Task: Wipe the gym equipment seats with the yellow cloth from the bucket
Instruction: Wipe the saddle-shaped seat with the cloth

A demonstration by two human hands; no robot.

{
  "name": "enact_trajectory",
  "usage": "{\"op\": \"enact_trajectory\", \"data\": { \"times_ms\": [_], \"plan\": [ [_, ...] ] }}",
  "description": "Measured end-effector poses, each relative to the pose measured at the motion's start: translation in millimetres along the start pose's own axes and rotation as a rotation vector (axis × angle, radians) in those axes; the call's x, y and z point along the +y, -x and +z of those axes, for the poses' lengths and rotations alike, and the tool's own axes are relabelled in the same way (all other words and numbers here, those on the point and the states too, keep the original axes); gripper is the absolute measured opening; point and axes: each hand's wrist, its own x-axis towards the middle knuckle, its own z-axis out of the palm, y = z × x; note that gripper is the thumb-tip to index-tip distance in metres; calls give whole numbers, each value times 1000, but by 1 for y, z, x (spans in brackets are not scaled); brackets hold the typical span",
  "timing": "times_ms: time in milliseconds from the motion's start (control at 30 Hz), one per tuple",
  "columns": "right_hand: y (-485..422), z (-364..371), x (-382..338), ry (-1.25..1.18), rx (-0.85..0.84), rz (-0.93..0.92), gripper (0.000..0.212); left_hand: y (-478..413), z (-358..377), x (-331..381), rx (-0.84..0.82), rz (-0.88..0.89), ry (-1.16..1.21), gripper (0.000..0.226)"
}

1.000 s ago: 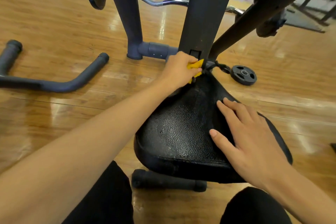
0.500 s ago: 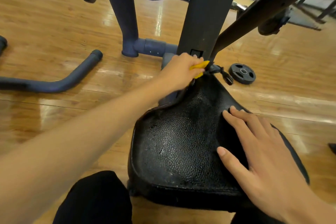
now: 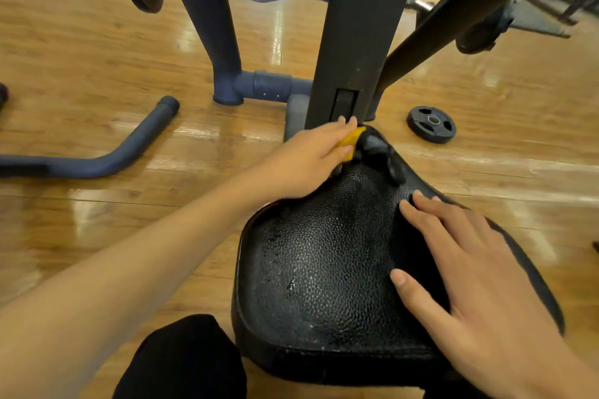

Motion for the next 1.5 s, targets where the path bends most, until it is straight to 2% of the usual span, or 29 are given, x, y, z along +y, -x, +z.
{"op": "enact_trajectory", "data": {
  "times_ms": [167, 333, 467, 600, 767, 833, 900, 1000, 1167, 1267, 1400, 1500],
  "plan": [
    [-1, 0, 3, -9, -27, 8, 74, -56, -12, -2, -12, -90, -25, 46],
    [2, -2, -1, -16, -38, 26, 75, 26, -6, 0, 21, -62, 125, 45],
    [1, -1, -4, 2, -38, 26, 75, 41, -16, -3, -84, -9, 118, 39],
    [1, 0, -2, -4, -28, 24, 75, 4, -4, 5, 72, -94, 17, 33],
    [2, -1, -1, 6, -38, 25, 77, 6, -8, 8, 58, -141, 88, 15],
    [6, 0, -2, -1, -28, 27, 77, 38, -13, 3, 41, -128, 149, 20],
    [5, 1, -3, 0, -5, 33, 76, 71, -22, -8, -46, -130, 253, 18],
    [1, 1, -1, -11, -8, 18, 74, 76, -28, -11, -73, -121, 349, 18],
    [-1, 2, 2, -52, 9, 1, 72, 15, -1, 0, 13, -148, 295, 47],
    [-3, 2, 4, -68, 2, 6, 71, 0, -4, -4, 16, -140, 271, 51],
    [0, 1, 1, -58, 6, 15, 72, 63, -16, 8, -7, -17, 164, 50],
    [0, 1, -1, -43, 3, 33, 74, 96, -27, 22, -129, 140, -19, 54]
  ]
}}
